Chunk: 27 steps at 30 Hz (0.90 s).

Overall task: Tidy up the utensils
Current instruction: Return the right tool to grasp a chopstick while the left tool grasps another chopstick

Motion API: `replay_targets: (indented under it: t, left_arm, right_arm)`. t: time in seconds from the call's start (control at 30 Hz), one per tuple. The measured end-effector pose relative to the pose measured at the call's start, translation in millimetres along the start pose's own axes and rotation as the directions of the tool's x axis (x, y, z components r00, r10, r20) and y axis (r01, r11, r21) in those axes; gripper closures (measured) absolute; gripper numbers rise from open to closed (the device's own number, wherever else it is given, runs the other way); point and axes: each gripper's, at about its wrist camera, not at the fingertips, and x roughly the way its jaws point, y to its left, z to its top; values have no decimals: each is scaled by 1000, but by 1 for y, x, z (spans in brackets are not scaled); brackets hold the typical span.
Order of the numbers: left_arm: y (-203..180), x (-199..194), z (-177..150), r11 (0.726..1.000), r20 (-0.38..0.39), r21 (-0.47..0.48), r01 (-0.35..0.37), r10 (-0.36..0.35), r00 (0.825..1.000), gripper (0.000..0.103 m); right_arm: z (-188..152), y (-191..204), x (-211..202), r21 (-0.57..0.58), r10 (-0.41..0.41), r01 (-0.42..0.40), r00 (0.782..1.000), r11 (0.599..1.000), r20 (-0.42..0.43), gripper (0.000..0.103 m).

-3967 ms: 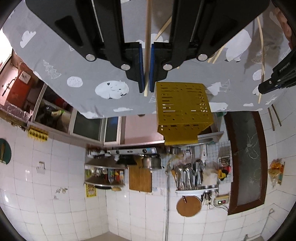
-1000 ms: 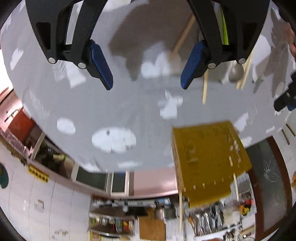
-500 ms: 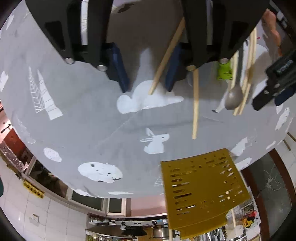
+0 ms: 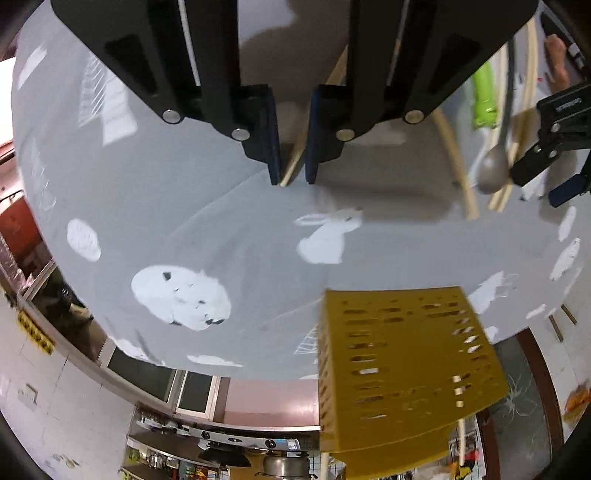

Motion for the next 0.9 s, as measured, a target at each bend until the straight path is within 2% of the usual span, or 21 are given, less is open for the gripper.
replay_targets:
  t: [0.1, 0.17, 0.23, 0.37, 0.53, 0.6, 0.77, 0.9]
  left_arm:
    - [-1, 2, 1, 1000, -3, 4, -6, 6, 1000, 12]
    - [-5, 3, 2, 1000, -5, 24, -12, 13, 1000, 17]
    - [-11, 4, 4, 998, -8, 53, -16, 16, 1000, 26]
    - [-22, 2, 8, 997, -24, 71, 9, -8, 1000, 55]
    - [-29, 3, 13, 998, -51, 66, 6, -2, 999, 71]
    - [-29, 5, 16, 998, -56, 62, 22, -18, 998, 85]
    - [-28, 10, 22, 998, -55, 43, 40, -38, 998, 99]
    - [-26, 12, 25, 999, -53, 22, 50, -49, 997, 100]
  right_arm:
    - [3, 3, 3, -17, 24, -24, 1000, 1000, -4, 89]
    - [3, 7, 5, -25, 25, -25, 1000, 999, -1, 89]
    - [2, 9, 6, -12, 27, -27, 1000, 1000, 1, 89]
    - [-2, 10, 3, 42, 24, -24, 1000, 999, -2, 87]
    - [-10, 14, -2, 89, -17, 19, 1000, 996, -21, 87]
    - [-12, 18, -2, 82, -44, 46, 999, 996, -22, 89]
    - [-7, 16, 0, 126, -31, 32, 999, 992, -10, 93]
    - [-5, 12, -1, 147, -8, 6, 1000, 989, 15, 94]
